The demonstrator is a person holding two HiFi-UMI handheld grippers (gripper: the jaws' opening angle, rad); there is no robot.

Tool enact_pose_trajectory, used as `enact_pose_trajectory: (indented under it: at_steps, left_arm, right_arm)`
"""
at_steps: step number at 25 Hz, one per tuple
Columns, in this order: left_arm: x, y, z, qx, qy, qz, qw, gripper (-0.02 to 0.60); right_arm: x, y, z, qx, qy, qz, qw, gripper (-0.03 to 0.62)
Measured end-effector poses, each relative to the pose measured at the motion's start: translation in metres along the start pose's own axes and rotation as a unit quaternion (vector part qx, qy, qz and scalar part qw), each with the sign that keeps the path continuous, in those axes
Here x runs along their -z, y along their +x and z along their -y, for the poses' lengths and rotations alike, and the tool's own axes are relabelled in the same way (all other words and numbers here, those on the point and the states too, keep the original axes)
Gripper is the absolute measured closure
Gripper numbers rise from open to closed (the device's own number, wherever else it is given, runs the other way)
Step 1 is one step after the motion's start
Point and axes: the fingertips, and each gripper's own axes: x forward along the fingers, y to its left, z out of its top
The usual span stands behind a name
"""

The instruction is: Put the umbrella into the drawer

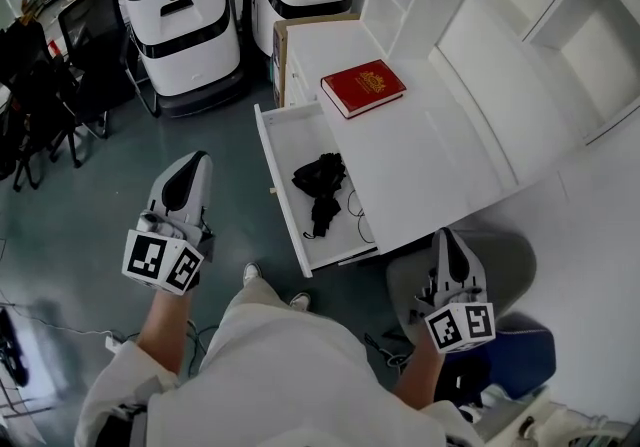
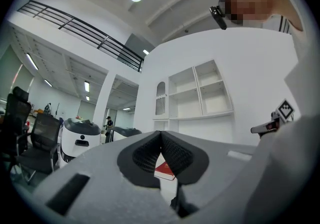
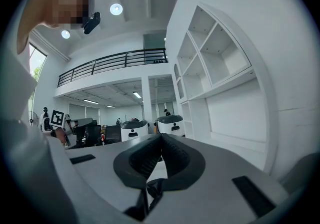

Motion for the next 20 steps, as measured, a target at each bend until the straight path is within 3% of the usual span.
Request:
enact_pose_trajectory:
  at_steps: [4,10,20]
  left_arm:
    - [-0.009,-0.016,-0.001,-0.016,0.02,0.004,0.9997,0.568]
    - [-0.019,-0.025,0.003,-0.016,0.0,0.015,0.9998,0.568]
    - [-0.026,-0.03,-0.002,-0.025,0.008,0.021,0.9994,0.568]
  right_arm:
    - [-0.005,-0.006,0.003,0.008,-0.009,0.0,1.0,0.594]
    - [-0.007,-0.006,0.008,0.018,-0.006,0.006,1.0,0.594]
    - [0.001,0.015,-0.008,-0.01,-0.007,0.001,1.0,0.594]
